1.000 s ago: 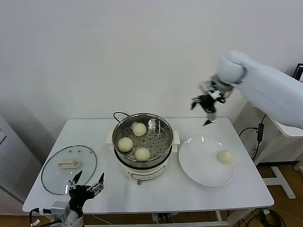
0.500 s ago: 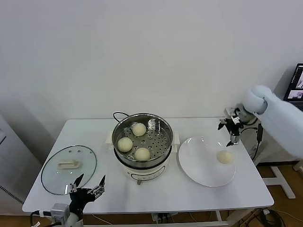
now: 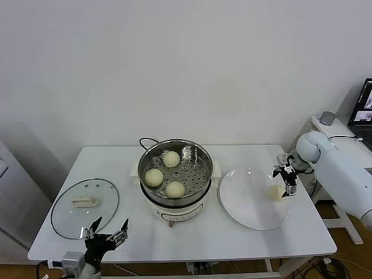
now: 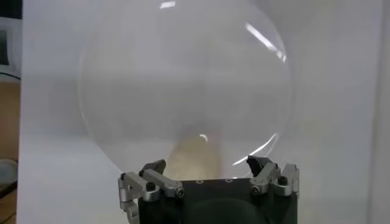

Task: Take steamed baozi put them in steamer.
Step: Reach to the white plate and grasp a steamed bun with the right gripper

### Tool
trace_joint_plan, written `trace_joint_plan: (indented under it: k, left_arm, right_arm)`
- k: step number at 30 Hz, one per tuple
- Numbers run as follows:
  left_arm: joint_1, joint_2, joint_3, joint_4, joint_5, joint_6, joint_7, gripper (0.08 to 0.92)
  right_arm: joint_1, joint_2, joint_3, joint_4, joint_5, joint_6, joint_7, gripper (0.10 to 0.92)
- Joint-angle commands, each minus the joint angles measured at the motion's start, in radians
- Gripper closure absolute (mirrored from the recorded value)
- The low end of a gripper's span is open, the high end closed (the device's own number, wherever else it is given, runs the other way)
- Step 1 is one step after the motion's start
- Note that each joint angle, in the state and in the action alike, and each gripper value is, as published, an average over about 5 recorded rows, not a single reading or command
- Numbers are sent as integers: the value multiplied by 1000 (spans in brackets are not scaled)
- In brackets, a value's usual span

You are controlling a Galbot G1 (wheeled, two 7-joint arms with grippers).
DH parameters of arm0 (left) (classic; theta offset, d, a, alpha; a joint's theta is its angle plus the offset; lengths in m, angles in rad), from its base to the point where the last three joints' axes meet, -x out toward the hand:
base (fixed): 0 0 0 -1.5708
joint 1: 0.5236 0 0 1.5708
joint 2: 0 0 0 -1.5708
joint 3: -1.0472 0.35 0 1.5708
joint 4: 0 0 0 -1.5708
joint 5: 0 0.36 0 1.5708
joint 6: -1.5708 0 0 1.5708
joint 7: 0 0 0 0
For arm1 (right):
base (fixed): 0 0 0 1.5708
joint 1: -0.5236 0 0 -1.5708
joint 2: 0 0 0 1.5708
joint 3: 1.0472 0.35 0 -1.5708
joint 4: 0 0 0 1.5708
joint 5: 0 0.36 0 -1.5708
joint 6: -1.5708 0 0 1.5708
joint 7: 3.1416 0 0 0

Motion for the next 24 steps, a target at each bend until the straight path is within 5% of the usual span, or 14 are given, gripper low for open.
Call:
trace_joint_plan:
  k: [1,24]
  left_arm:
    - [4,-45,0,4,4,-3,1,177]
    - [2,-46,4,17,8,-4,-2,177]
  right_arm:
    - [-66,43,75,-66,-111,30,30,203]
    - [-66,95,84,-114,-149,6,75,203]
